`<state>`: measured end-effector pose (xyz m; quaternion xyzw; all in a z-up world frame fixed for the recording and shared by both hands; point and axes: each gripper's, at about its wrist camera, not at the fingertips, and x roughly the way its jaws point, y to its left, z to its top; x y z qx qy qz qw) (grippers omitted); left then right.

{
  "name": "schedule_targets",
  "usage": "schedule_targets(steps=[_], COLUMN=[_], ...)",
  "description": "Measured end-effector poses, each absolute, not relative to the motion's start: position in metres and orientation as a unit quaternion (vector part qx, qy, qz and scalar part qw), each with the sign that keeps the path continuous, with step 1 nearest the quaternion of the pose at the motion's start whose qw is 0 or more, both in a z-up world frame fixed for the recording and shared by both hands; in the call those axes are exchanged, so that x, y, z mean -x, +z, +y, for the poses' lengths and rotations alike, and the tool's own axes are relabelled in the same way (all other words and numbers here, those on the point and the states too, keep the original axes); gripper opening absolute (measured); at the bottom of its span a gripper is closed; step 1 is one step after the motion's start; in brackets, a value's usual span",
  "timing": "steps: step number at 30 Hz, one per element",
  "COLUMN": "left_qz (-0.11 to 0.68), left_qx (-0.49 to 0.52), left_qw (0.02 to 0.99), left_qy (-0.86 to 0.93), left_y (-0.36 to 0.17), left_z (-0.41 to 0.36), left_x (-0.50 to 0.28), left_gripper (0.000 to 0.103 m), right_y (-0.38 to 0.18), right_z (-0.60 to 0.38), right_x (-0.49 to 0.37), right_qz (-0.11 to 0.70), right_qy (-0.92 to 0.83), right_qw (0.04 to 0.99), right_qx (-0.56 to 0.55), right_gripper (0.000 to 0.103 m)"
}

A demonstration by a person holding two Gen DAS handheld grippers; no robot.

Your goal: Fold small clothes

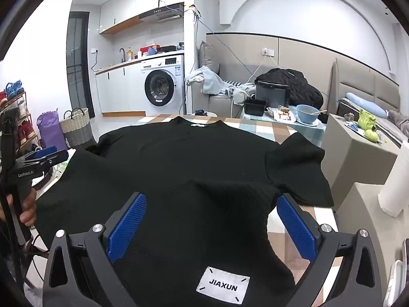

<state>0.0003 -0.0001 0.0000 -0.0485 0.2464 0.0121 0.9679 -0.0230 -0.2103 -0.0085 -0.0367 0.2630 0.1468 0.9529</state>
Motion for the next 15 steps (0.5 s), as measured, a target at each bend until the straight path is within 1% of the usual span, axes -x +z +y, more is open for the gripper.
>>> schedule_targets(steps=[1, 4, 7, 10, 15], left_qz=[0.23, 0.231, 0.232, 0.247, 0.247], left_qx=[0.058, 0.058, 0.055, 0.063, 0.06], left_qw=[0.971, 0.971, 0.971, 0.967, 0.967], left_qy=[0.009, 0.007, 0.006, 0.008, 0.012], left_y=[0.0, 0.0, -0.002, -0.004, -0.007], left_z=[0.0, 0.0, -0.001, 0.006, 0.012], left_x=[0.001, 0.004, 0.01, 0.001, -0.001], left_gripper=[0.102, 0.102, 0.102, 0.102, 0.102], right_y=[-0.009, -0.011, -0.013, -0.012, -0.006], right_z=[-0.21, -0.209, -0.211, -0.216, -0.213], right_x=[0.022, 0.016, 0.027, 0.026, 0.021], right_qz=[0.265, 0.272, 0.244, 0.256, 0.262], right_qy=[0.146, 0.14, 0.143, 0.144, 0.147], right_qw=[0.953, 0.952, 0.959, 0.956, 0.954], right_qx=[0.034, 0.026, 0.025, 0.014, 0.011], right_gripper=[0.103, 0.103, 0.103, 0.103, 0.103])
